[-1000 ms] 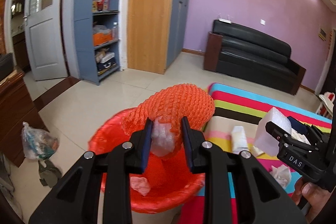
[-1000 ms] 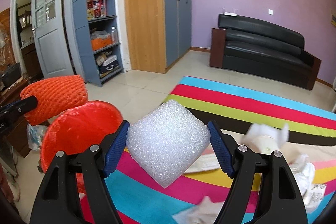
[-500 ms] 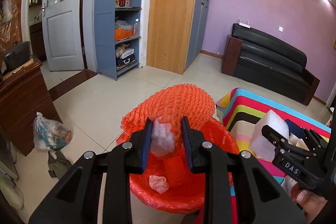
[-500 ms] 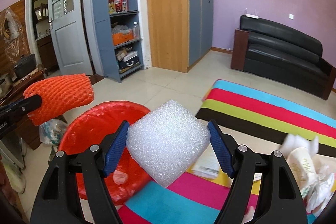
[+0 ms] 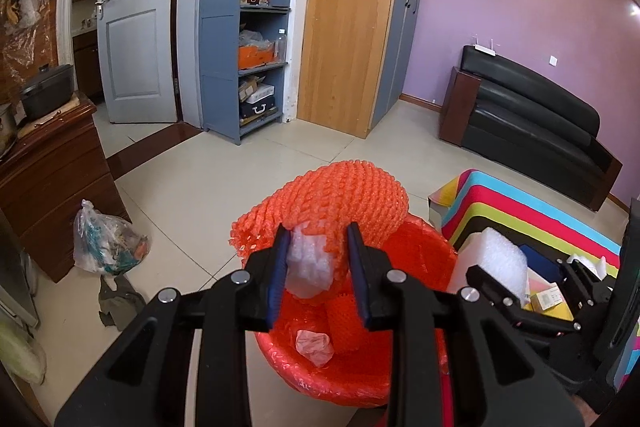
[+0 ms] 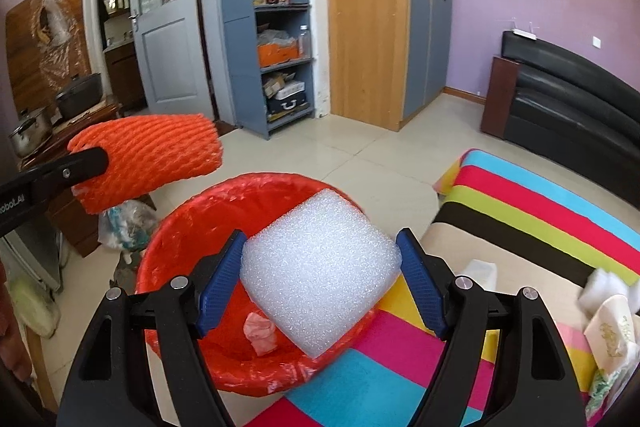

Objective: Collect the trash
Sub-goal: 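Carry orange net and foam block over the red bin and release both, then move both tools back over the table toward the crumpled tissue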

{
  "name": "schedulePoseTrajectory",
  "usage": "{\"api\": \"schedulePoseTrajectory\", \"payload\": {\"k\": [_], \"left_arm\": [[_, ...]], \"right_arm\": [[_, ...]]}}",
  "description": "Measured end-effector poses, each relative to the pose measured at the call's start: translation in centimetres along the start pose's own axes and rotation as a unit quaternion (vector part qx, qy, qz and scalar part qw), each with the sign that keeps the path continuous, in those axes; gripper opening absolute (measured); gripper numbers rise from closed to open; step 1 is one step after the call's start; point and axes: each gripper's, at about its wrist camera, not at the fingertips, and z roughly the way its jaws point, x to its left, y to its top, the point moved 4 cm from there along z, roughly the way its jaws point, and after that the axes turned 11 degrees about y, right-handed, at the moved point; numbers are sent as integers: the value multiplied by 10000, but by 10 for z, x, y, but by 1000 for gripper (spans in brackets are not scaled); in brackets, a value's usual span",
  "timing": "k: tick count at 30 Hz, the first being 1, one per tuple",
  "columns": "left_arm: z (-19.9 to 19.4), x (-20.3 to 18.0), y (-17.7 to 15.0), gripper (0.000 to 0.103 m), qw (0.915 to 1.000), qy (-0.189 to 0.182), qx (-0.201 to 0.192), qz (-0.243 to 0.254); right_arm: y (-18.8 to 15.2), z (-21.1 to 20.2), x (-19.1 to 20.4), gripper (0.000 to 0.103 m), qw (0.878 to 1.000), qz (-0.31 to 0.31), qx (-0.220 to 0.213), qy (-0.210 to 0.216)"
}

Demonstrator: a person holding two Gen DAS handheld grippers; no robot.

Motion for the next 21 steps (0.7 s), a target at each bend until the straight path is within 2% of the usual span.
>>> {"api": "schedulePoseTrajectory", "payload": {"k": [4,8,11,21], "left_arm": [[0,0,-1,32,10000,53,16,-44],[1,-1,-1,47,9999,85,34,-53],[1,0,0,49,9999,88,16,-89],[3,-1,0,50,9999,62,-23,-110]], "right_arm": [[0,4,7,74,9999,-104,40,127],[-1,7,11,82,9997,-191,59,172],[-2,8,13,84,9996,-216,64,164],[-5,-8,-1,84,9999,-116,-84,-16]]}}
